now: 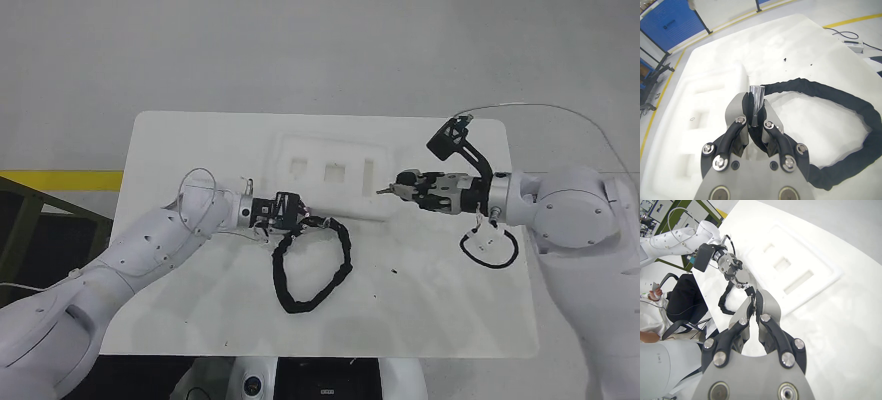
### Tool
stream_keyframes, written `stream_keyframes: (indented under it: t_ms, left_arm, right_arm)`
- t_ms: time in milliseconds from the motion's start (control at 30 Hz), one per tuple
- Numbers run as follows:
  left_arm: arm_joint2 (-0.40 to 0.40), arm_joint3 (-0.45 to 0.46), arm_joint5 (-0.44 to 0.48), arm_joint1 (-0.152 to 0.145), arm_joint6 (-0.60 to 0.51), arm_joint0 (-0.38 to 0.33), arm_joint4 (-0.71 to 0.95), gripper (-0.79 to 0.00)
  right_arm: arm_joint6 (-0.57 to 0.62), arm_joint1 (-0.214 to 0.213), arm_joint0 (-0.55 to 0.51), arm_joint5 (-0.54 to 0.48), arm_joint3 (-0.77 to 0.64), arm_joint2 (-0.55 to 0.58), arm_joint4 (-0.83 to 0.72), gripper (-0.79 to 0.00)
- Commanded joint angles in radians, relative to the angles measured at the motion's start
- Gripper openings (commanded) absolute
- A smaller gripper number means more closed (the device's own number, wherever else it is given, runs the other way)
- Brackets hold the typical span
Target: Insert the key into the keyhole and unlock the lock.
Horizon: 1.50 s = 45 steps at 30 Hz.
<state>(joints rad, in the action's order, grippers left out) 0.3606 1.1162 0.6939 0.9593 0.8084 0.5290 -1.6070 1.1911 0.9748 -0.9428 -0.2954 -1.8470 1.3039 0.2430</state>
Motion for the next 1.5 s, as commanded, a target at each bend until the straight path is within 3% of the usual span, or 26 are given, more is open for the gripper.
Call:
stream_keyframes:
  t_ms: [0,267,667,1033,1467]
  left_arm:
    - [0.019,0.001,-0.012,-0.01,0.011,0.028,0.022,-0.785]
    - [0.106,0.03,-0.061,-0.045,0.028,0.118,0.104,-0.785]
    - [0.209,0.104,-0.081,-0.074,-0.012,0.2,0.142,-0.785]
    - [0.261,0.135,-0.131,-0.08,-0.01,0.243,0.063,-0.785]
    - [0.276,0.096,-0.157,-0.061,0.061,0.264,0.036,-0.785]
  right_arm:
    - [0.004,0.003,0.016,0.008,-0.002,-0.036,-0.002,-0.785]
    - [0.005,0.025,0.085,0.038,-0.029,-0.196,0.005,-0.785]
    - [-0.115,0.066,0.17,0.089,0.041,-0.36,0.034,-0.785]
    - [-0.167,0.083,0.191,0.12,0.07,-0.399,0.03,-0.785]
    - [-0.205,0.089,0.188,0.149,0.087,-0.399,0.027,-0.785]
